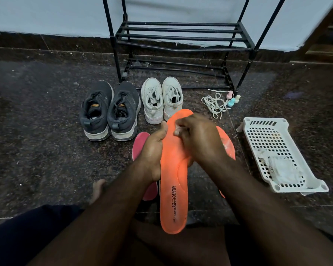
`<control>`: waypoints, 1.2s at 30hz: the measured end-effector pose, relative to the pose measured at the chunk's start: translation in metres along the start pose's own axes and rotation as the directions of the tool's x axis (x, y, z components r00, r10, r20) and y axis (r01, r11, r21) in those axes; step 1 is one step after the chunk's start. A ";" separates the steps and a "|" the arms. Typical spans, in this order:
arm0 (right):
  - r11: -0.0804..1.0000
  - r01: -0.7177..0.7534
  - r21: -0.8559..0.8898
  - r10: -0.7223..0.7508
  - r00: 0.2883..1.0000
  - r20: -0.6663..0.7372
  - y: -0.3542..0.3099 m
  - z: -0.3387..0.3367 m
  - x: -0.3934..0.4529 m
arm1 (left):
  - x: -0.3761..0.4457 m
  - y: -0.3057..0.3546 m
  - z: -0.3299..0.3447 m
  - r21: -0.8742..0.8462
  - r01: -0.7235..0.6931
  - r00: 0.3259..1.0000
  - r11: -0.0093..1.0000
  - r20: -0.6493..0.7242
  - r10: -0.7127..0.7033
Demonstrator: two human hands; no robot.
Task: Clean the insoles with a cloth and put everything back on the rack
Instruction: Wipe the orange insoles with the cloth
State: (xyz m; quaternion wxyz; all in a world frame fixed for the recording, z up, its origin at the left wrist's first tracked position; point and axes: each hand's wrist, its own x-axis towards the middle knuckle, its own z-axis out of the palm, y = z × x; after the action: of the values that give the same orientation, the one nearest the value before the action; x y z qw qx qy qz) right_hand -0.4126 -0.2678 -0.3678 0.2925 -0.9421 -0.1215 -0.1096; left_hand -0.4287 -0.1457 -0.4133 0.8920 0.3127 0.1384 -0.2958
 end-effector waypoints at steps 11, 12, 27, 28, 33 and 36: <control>0.999 -0.019 0.028 0.020 0.999 -0.029 0.001 -0.006 0.001 | 0.001 0.002 -0.002 0.006 -0.023 0.999 1.000 -0.030 0.023; 0.999 -0.021 0.025 0.022 1.000 -0.013 0.001 -0.004 0.000 | 0.001 0.001 -0.002 0.019 -0.016 1.000 1.000 -0.020 0.016; 0.908 -0.243 0.340 0.185 0.963 0.195 0.012 -0.024 -0.003 | -0.003 0.018 -0.006 -0.056 -0.078 0.996 0.995 0.032 0.080; 0.905 -0.246 0.346 0.182 0.961 0.206 0.011 -0.021 -0.004 | -0.004 0.019 -0.006 -0.047 -0.070 0.996 0.996 0.046 0.072; 0.874 -0.256 0.414 0.222 0.967 0.129 0.008 -0.017 -0.001 | -0.004 0.021 -0.008 -0.067 -0.022 0.987 0.998 0.157 0.032; 0.842 -0.262 0.472 0.290 0.957 0.015 0.008 -0.018 0.004 | -0.005 0.019 -0.008 -0.015 -0.025 0.979 1.000 0.201 0.027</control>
State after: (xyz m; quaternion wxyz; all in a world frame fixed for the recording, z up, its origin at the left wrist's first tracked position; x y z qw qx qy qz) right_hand -0.4088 -0.2842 -0.3565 0.5277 -0.8473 0.0008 -0.0605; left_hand -0.4216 -0.1265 -0.4080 0.9072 0.2773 0.0453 -0.3133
